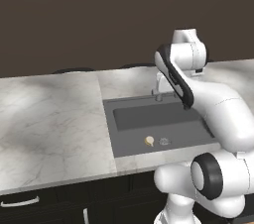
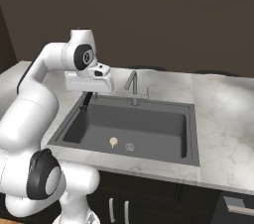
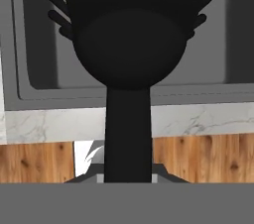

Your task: Pick up the dish brush and dish brush from the sink, and place them back in the cabinet, and close the cabinet door.

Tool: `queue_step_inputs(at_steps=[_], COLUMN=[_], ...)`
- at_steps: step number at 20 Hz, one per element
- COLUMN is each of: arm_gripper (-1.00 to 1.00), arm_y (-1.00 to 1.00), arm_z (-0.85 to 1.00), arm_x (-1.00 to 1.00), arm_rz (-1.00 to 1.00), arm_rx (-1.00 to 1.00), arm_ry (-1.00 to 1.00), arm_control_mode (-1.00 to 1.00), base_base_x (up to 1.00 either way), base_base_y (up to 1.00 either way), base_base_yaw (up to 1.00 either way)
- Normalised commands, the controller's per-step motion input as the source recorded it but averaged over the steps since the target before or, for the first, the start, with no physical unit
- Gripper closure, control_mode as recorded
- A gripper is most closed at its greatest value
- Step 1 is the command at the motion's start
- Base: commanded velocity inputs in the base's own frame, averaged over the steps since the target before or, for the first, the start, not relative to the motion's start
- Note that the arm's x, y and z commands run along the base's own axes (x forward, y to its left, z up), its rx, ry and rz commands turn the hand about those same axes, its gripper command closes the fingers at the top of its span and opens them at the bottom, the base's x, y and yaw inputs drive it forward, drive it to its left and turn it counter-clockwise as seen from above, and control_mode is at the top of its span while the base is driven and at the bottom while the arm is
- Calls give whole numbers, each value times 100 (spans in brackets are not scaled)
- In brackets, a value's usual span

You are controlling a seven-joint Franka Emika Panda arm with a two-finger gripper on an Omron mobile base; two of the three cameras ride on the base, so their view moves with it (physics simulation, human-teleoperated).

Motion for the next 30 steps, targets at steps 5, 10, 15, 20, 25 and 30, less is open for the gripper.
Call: queue_step_inputs(at_steps=[5,10,15,20,25,30], arm_gripper=[100,100,100,100,100,100], arm_y=[0,0,0,0,0,0], arm_z=[0,0,0,0,0,0], arm_x=[0,0,0,0,0,0], arm_rz=[0,0,0,0,0,0], arm_rx=[0,0,0,0,0,0], arm_ry=[0,0,0,0,0,0], arm_control_mode=[100,100,100,100,100,100], base_base_x=[-27,-33,-25,-18,0,0], base_base_y=[-2,-7,0,0,-3,-16], base_base_yaw=[-16,-30,-43,-51,-47,-44])
